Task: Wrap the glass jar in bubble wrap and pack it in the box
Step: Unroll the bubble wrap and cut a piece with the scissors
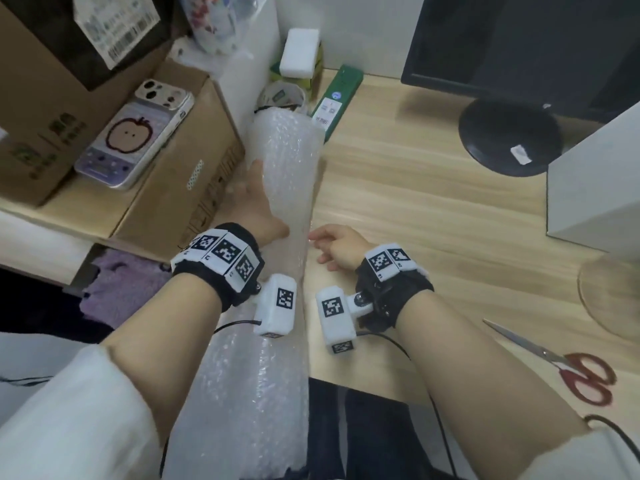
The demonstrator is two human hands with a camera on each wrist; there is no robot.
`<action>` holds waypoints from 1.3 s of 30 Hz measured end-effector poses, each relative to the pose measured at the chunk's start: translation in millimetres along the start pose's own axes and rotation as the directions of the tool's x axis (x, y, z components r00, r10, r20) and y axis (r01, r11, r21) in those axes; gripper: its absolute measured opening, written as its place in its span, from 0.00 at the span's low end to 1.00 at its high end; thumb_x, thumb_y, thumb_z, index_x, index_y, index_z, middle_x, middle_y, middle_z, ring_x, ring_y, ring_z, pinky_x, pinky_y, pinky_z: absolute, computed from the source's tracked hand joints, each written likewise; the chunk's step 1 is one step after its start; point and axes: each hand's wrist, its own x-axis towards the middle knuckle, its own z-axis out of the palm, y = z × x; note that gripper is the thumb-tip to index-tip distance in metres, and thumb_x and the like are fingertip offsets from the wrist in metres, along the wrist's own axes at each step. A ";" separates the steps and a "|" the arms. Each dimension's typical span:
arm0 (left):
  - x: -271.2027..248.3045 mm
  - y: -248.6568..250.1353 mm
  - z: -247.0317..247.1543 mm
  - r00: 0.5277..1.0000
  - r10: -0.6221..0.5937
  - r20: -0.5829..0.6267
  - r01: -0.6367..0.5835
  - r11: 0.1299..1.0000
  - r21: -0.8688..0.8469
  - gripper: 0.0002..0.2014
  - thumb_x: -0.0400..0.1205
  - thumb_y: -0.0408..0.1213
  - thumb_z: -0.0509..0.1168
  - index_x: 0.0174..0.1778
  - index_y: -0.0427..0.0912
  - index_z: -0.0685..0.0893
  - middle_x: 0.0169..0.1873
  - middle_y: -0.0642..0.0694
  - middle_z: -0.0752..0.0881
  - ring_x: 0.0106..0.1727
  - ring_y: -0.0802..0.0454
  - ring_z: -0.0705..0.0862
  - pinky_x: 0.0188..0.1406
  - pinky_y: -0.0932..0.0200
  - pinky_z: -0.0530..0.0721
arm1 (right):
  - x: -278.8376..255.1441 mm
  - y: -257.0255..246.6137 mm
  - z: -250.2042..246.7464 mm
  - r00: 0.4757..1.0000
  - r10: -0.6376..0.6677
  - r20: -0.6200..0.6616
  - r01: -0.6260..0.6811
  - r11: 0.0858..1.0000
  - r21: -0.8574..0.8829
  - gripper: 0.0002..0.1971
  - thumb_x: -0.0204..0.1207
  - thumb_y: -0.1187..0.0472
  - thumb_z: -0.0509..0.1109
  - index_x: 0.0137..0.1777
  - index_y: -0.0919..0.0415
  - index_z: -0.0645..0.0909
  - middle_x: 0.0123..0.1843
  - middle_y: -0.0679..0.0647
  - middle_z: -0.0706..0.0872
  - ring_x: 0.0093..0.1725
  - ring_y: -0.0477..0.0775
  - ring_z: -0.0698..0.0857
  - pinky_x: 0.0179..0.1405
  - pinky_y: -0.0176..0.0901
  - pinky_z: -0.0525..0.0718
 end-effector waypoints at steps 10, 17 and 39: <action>-21.3 56.6 -0.5 0.965 0.194 0.178 -0.002 0.682 -0.731 0.43 0.66 0.23 0.74 0.76 0.44 0.63 0.63 0.45 0.80 0.55 0.53 0.84 0.37 0.65 0.85 | -20.1 25.6 -60.0 0.969 0.108 -0.224 -0.020 0.931 0.364 0.38 0.73 0.57 0.73 0.78 0.51 0.54 0.68 0.55 0.72 0.55 0.53 0.78 0.60 0.52 0.78; -30.9 104.5 22.9 0.868 0.346 0.356 0.144 0.510 -0.848 0.40 0.68 0.24 0.67 0.75 0.22 0.58 0.46 0.36 0.82 0.33 0.56 0.87 0.28 0.66 0.84 | -52.1 40.7 -108.5 0.991 0.018 -0.135 0.063 0.818 0.572 0.60 0.50 0.29 0.72 0.81 0.45 0.46 0.80 0.53 0.65 0.75 0.60 0.71 0.62 0.55 0.80; -12.4 127.2 55.7 0.900 0.157 0.407 -0.016 0.944 -0.329 0.62 0.64 0.49 0.78 0.80 0.50 0.36 0.79 0.38 0.60 0.76 0.39 0.66 0.72 0.41 0.69 | -44.7 18.6 -111.1 0.956 -0.087 -0.279 0.076 0.996 -0.047 0.24 0.76 0.68 0.64 0.71 0.49 0.75 0.71 0.57 0.65 0.63 0.54 0.74 0.56 0.39 0.74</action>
